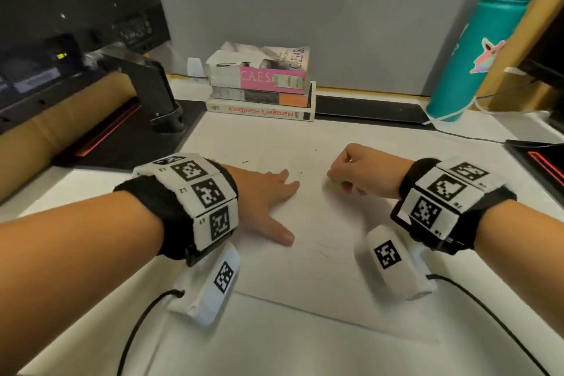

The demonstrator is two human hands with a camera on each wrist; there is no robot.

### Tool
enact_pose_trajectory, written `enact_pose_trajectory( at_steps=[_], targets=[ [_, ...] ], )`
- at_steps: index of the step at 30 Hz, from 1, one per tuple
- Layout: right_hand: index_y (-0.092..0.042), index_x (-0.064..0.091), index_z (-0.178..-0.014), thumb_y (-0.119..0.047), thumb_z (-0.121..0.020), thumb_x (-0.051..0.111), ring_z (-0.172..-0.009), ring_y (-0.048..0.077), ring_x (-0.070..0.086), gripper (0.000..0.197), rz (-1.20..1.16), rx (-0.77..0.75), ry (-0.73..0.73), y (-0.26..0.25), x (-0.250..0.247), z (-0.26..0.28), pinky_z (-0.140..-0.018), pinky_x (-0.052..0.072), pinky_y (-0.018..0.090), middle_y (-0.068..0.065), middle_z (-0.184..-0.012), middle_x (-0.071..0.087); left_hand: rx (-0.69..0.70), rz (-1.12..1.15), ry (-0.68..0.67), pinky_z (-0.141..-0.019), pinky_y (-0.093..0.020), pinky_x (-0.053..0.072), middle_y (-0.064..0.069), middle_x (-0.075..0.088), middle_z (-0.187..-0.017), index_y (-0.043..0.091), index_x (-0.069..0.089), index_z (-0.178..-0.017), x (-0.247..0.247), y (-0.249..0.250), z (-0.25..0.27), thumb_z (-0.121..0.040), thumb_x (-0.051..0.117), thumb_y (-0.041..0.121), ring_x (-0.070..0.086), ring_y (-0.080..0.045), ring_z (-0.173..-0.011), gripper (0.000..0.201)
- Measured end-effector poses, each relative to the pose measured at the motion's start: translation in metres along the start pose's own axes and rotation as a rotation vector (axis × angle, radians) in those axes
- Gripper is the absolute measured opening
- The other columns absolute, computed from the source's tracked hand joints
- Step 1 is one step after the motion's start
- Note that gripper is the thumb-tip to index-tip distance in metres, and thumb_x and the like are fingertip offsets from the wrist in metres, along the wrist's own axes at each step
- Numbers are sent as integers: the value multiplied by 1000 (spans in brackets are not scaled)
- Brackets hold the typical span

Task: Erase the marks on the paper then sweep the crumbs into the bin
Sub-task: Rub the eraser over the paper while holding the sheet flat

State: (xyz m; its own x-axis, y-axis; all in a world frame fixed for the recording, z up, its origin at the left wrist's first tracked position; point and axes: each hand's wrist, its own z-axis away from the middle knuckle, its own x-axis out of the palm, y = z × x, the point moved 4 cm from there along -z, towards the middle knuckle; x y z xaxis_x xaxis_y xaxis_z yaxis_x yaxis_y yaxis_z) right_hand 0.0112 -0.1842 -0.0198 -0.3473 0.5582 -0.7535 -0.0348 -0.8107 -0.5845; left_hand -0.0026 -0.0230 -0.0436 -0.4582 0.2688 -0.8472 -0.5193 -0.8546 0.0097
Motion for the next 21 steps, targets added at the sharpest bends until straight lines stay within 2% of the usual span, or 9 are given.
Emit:
enact_pose_trajectory(
  at_steps=[2,4,7,9,12,14,18,21],
  targets=[
    [-4,56,-84,-20,-91,52,-55,14,41,17,21,-62,-83,-20,22,3,-51,37,20,8,-70,55,-23,-17,-71,-118,-43,4,3,-22,-158,28,-18,-149,9,1,-3,-77,54,70,-11,-18,-147,110],
    [-8,58,-76,-24,-87,56,-56,15,44,20,37,-95,-136,-31,43,0,-58,39,26,9,-70,57,-28,18,-47,-117,-47,5,0,-23,-157,31,-19,-149,12,2,-6,-74,60,68,-13,-22,-147,115],
    [-15,49,-74,-27,-83,57,-66,18,48,17,86,-56,-137,-29,53,-4,-71,42,34,3,-72,55,-43,15,-13,-117,-45,5,-1,-23,-158,26,-20,-149,13,2,-7,-74,60,68,-13,-23,-147,118],
    [-12,54,-81,-26,-85,57,-71,19,49,15,174,-18,-151,-25,47,-2,-73,41,32,5,-77,55,-62,-18,-10,-117,-45,6,-1,-24,-157,20,-22,-148,15,0,-7,-73,56,73,-13,-21,-147,120],
    [-6,59,-93,-23,-91,50,-62,13,44,19,423,-12,-97,-34,36,-2,-62,38,23,4,-75,54,-69,-14,-17,-116,-47,5,0,-26,-157,20,-24,-148,17,-1,-8,-71,54,76,-14,-21,-147,122],
    [-6,55,-87,-21,-91,49,-59,11,41,17,407,-68,-107,-43,44,-2,-58,35,21,5,-76,53,-58,9,-12,-116,-48,4,1,-26,-157,23,-23,-148,17,-3,-10,-70,56,76,-14,-22,-147,123],
    [-15,46,-71,-20,-88,57,-66,12,46,20,217,-1,-141,-23,41,9,-70,39,24,0,-75,54,-68,-17,-36,-116,-47,3,-1,-27,-156,20,-25,-147,17,-2,-11,-70,54,77,-14,-23,-147,125],
    [-16,45,-71,-25,-90,52,-59,7,41,22,511,63,-127,-14,21,14,-58,36,17,-5,-70,50,-72,-25,-44,-116,-46,3,-2,-27,-156,17,-25,-147,12,3,-7,-73,55,74,-14,-24,-147,123]
  ],
)
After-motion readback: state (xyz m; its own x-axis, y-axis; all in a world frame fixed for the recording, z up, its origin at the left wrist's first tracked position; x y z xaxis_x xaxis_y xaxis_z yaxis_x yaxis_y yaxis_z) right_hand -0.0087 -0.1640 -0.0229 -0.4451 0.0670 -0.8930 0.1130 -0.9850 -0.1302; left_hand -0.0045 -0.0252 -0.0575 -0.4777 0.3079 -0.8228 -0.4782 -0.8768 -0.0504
